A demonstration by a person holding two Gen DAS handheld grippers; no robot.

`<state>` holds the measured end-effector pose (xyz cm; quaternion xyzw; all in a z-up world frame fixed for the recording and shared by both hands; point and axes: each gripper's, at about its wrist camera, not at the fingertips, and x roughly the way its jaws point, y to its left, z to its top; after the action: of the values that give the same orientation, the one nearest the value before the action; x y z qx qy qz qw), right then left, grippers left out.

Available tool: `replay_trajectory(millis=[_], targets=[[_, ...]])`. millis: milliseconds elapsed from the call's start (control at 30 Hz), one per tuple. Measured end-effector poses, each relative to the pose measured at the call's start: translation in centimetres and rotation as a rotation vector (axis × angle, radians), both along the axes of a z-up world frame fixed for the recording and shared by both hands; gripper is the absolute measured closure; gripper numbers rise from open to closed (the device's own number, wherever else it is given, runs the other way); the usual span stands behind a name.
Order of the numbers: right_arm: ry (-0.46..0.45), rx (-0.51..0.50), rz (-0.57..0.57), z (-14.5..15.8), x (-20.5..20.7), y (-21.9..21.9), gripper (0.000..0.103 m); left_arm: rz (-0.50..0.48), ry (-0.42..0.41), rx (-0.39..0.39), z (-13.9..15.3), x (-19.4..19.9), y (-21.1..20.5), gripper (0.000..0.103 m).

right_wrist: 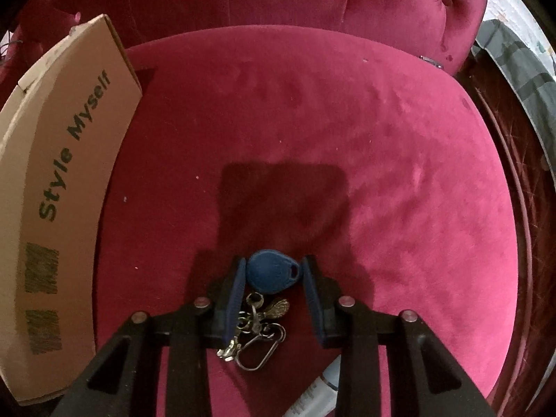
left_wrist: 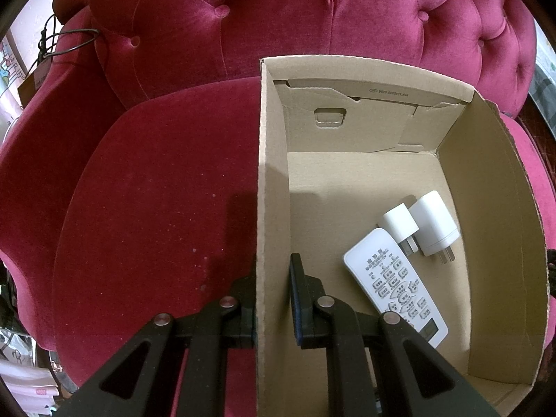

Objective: Organize rigid objects
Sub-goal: 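Grasp the blue key fob with keys using the right gripper, then carry the blue key fob into the box with the right gripper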

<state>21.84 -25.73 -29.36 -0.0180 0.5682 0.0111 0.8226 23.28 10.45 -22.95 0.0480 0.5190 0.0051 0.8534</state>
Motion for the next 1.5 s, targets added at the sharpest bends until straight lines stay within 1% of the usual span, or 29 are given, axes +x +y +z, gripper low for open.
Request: replay_trajectory(millis=[167, 367, 867, 1067, 1500], targets=[[-0.008, -0.006, 0.003, 1.2, -0.1, 0.3, 0.068, 0.001, 0.001, 0.003, 0.0, 0.0, 0.0, 0.088], [-0.038, -0.018, 0.014, 3.6, -0.1, 1.4, 0.068, 0.003, 0.002, 0.006, 0.1, 0.1, -0.3, 0.089], [-0.135, -0.012, 0.049, 9.2, 1.1, 3.8, 0.068, 0.003, 0.003, 0.002, 0.0, 0.1, -0.4, 0.088], [-0.175, 0.008, 0.062, 11.2, 1.6, 5.1, 0.068, 0.005, 0.003, -0.003, 0.0, 0.2, -0.3, 0.088], [-0.235, 0.057, 0.107, 13.8, 1.8, 9.1, 0.068, 0.001, 0.004, -0.003, 0.0, 0.2, -0.2, 0.089]])
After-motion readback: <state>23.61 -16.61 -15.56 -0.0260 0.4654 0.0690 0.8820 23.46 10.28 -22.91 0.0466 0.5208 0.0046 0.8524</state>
